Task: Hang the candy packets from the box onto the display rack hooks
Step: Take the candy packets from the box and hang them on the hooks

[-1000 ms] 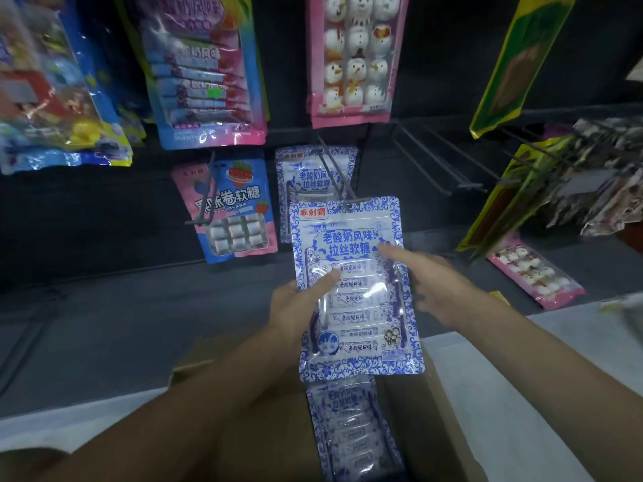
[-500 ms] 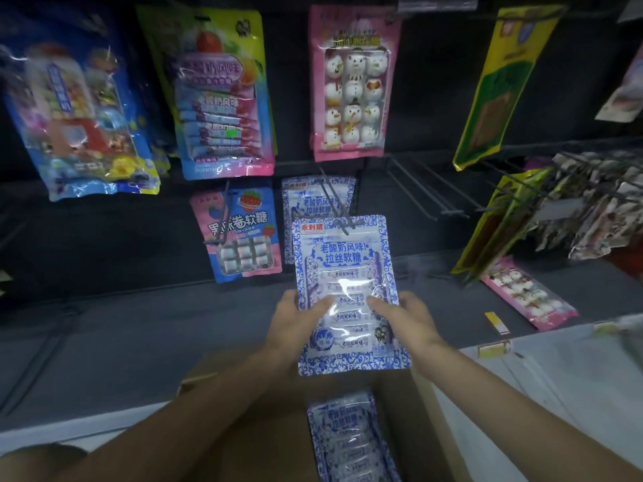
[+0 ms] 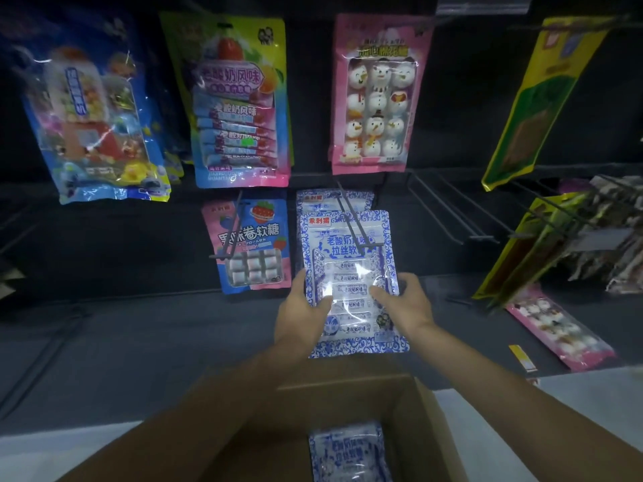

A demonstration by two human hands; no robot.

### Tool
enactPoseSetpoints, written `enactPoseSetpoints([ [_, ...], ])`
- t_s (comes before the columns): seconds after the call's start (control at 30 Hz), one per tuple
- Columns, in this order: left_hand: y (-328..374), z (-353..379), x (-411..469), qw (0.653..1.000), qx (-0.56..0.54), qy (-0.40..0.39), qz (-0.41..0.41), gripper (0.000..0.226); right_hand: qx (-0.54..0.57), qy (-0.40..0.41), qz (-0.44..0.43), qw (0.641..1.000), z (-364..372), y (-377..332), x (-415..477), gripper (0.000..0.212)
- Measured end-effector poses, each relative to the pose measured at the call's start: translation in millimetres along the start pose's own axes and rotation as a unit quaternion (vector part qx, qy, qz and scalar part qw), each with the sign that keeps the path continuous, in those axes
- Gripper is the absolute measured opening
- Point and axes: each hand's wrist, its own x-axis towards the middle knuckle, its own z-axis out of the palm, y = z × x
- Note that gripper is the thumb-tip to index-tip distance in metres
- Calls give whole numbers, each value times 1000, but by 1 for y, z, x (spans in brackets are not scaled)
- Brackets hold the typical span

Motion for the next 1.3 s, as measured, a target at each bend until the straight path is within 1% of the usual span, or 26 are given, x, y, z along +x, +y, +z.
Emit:
enactPoseSetpoints([
  [0.1, -5, 11, 19, 1000, 5, 20, -11, 78, -5, -2, -7, 1000, 9, -1, 19, 49],
  [0.2, -5, 20, 38, 1000, 4, 30, -3, 77, -19, 10, -19, 1000, 19, -2, 35, 56],
  [0.27, -4, 26, 50, 999, 12, 40, -7, 76, -13, 9, -17, 1000, 24, -2, 47, 53],
  [0.33, -4, 31, 59, 999, 21, 47, -5, 71, -11, 10, -20, 1000, 30, 0, 59, 52],
  [0.43, -7, 35, 72, 998, 37, 48, -12, 62, -13, 7, -18, 1000, 37, 6, 74, 55],
  [0.57, -17, 40, 97, 995, 70, 36, -61, 58, -16, 6, -7, 1000, 47, 13, 89, 50],
  [0.67, -19, 42, 108, 993, 89, 36, -75, 57, -26, 16, -9, 999, 58, 14, 98, 37],
  [0.73, -21, 42, 115, 992, 84, 38, -83, 52, -21, 29, -17, 999, 65, 15, 103, 37],
  [0.8, -22, 40, 122, 993, 70, 46, -85, 51, 2, 41, -26, 999, 73, 11, 107, 46],
  [0.87, -20, 37, 129, 994, 60, 59, -75, 49, 24, 46, -47, 998, 83, 6, 115, 62],
  [0.93, -13, 32, 134, 994, 47, 76, -56, 47, 68, 47, -54, 995, 96, 10, 137, 69],
  [1.0, -7, 28, 139, 994, 24, 86, -55, 55, 105, 48, -58, 992, 103, 11, 153, 72],
  [1.07, 0, 25, 142, 994, -15, 88, -64, 61, 133, 46, -69, 988, 104, 0, 153, 82],
  [1.17, 11, 22, 144, 992, -74, 90, -46, 67, 160, 42, -81, 983, 103, -13, 151, 95],
  [1.3, 23, 25, 146, 986, -141, 79, -36, 67, 161, 38, -105, 981, 98, -17, 148, 94],
])
